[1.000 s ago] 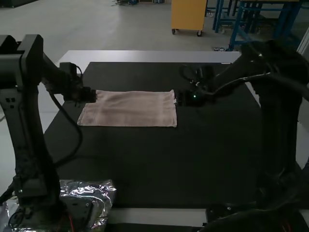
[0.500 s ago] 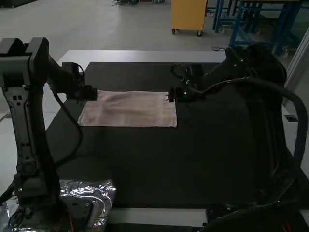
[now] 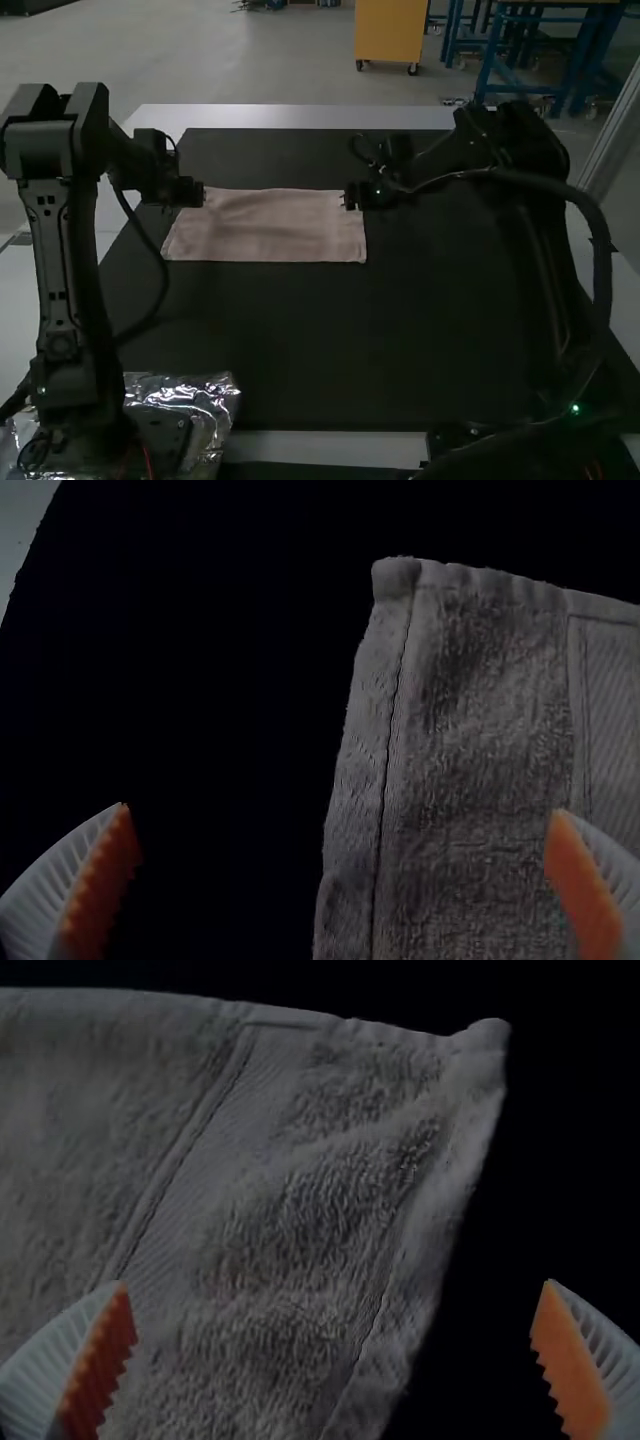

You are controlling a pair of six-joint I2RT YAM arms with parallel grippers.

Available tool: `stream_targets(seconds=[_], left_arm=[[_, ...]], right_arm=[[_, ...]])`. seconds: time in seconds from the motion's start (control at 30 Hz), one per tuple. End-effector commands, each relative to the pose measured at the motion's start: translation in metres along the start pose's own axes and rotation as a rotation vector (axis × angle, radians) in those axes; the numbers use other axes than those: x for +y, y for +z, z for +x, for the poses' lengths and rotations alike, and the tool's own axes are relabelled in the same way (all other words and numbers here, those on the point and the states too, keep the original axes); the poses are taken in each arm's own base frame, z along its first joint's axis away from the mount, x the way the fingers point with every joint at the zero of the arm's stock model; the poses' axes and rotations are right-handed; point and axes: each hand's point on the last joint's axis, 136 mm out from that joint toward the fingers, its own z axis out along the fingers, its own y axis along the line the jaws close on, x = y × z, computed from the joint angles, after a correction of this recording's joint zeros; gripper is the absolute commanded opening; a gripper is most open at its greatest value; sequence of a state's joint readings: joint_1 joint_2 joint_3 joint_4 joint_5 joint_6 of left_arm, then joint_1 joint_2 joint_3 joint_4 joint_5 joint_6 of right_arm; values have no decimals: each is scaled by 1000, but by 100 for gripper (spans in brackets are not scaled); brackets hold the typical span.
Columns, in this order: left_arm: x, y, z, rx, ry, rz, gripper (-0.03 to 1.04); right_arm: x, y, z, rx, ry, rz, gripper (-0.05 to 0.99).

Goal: Fold the towel.

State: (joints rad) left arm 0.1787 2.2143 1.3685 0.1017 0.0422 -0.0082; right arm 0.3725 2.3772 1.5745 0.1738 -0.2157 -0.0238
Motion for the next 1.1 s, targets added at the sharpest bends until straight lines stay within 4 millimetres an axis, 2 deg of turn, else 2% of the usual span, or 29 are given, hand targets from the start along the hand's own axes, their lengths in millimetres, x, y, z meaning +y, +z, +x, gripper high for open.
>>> stream_targets(seconds=[0.0, 0.47, 0.67, 0.7, 0.73, 0.77, 0.8, 0.83, 0.87, 0.97, 1.07], left_arm=[[7, 7, -11, -22, 8, -5, 94], [8, 27, -1, 24, 27, -2, 94], [8, 30, 3, 37, 31, 0, 94], [8, 31, 4, 40, 36, 0, 91], [7, 32, 8, 49, 52, 1, 83], [7, 33, 13, 64, 57, 5, 67], [6, 35, 18, 76, 55, 8, 44], [4, 36, 21, 79, 55, 17, 16], [4, 38, 23, 81, 55, 19, 1], [4, 38, 29, 86, 45, 48, 2], [7, 37, 29, 84, 39, 50, 2]], right_arm=[[-4, 1, -19, -36, -15, 13, 91], [-13, 21, -4, 21, -33, 51, 91], [-8, 27, 19, 111, 0, 5, 91], [-7, 27, 21, 118, 0, 2, 84], [-6, 27, 24, 126, 1, -4, 67], [-3, 26, 25, 132, 6, -29, 41], [3, 25, 27, 138, 13, -76, 14], [8, 24, 28, 140, 20, -118, -3], [9, 23, 30, 150, 25, -128, -2], [7, 19, 36, 182, 38, -135, -2], [4, 14, 29, 171, 41, -129, -2]])
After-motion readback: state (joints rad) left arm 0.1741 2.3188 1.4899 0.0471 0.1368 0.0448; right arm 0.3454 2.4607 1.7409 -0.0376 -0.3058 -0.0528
